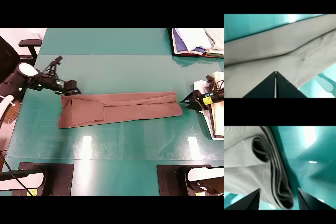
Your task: Fold the shirts.
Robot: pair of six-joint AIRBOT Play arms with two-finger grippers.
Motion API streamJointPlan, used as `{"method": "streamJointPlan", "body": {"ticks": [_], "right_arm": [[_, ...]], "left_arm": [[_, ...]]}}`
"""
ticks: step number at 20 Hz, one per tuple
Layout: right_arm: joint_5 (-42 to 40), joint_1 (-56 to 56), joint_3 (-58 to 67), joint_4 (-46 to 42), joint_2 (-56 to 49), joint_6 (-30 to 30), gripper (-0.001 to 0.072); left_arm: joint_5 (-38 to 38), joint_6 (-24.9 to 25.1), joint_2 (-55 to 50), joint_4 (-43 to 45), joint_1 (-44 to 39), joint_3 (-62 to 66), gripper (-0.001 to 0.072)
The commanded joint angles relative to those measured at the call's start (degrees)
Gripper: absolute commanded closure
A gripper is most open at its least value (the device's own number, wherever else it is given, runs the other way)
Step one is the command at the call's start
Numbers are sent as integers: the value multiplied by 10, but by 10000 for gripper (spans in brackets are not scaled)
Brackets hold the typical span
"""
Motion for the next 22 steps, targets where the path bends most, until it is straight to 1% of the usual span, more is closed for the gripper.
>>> {"method": "streamJointPlan", "body": {"ticks": [1, 2, 3, 4, 6, 8, 10, 12, 13, 16, 19, 22], "right_arm": [[-8, 16, -12, 59, -38, -16, 187], [-18, 31, -11, 60, -45, -16, 224], [-29, 43, -11, 59, -50, -16, 289], [-38, 52, -11, 59, -51, -16, 379], [-37, 62, -3, 59, -45, -32, 694], [-20, 63, 22, 60, -26, -36, 695], [14, 68, 61, 63, 9, -34, 695], [38, 87, 103, 90, 50, -25, 695], [37, 100, 119, 107, 74, -12, 695], [31, 149, 165, 146, 128, -1, 696], [33, 203, 217, 151, 150, 29, 695], [30, 257, 254, 155, 156, 36, 695]], "left_arm": [[57, -31, -15, -8, -75, 2, 684], [71, -44, -23, -8, -97, 2, 684], [83, -51, -33, -8, -121, 2, 684], [94, -51, -43, -10, -143, 5, 684], [110, -54, -69, -13, -181, 21, 684], [109, -55, -102, -15, -208, 55, 684], [100, -58, -139, -16, -229, 97, 684], [102, -69, -176, -16, -248, 138, 684], [100, -69, -191, -16, -255, 156, 684], [89, -71, -231, -16, -272, 193, 684], [85, -84, -253, -15, -276, 202, 684], [88, -84, -259, -14, -276, 201, 685]]}}
